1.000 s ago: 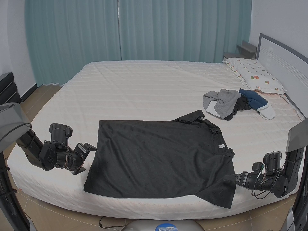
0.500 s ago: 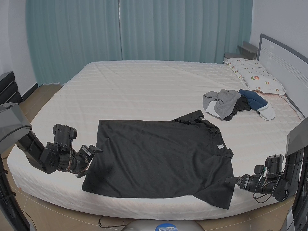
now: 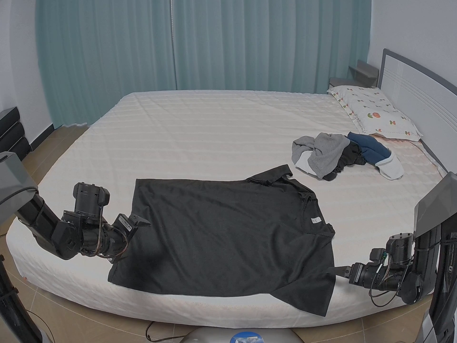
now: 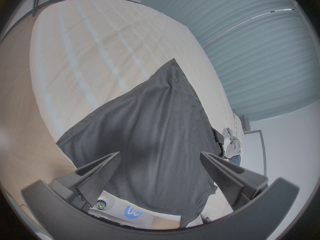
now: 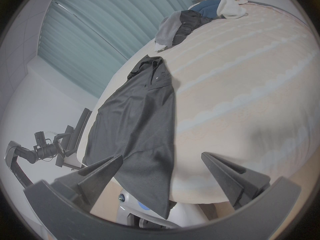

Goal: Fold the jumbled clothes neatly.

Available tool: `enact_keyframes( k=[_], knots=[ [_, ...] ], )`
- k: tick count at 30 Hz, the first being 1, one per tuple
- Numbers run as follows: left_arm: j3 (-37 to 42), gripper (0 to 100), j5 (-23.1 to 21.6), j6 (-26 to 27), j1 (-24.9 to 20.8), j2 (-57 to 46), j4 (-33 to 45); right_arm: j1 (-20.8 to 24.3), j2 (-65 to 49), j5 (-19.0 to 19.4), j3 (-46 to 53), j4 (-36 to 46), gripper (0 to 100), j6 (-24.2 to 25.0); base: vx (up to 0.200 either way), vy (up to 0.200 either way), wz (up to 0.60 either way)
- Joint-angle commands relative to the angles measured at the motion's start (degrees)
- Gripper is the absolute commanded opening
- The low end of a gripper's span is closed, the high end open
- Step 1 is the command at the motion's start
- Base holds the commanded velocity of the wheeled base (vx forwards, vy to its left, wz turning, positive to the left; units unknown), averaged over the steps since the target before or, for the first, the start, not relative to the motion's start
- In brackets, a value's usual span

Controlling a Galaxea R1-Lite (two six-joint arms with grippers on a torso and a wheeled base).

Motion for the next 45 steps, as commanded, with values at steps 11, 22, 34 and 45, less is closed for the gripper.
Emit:
enact_keyframes(
  k=[11,22,34,45],
  knots=[
    [6.1,100,-0.9,3.3,6.1,-1.8,-0.8,5.8,4.2,-4.5,-3.3,-0.7,100,2.5,0.0,0.0,0.0],
    [9.1,100,-0.9,6.1,6.2,-1.2,-0.8,5.3,3.4,-4.8,-0.9,-0.7,0,2.0,0.0,0.0,0.0],
    [12.6,100,-0.2,13.2,6.2,-1.6,-0.7,3.9,-0.8,-4.7,5.0,0.9,0,0.7,0.0,0.0,0.0],
    [14.7,100,0.2,17.6,6.2,-0.9,-0.6,6.3,-4.1,-4.7,5.0,11.8,0,-1.5,0.0,0.0,0.0]
  ],
)
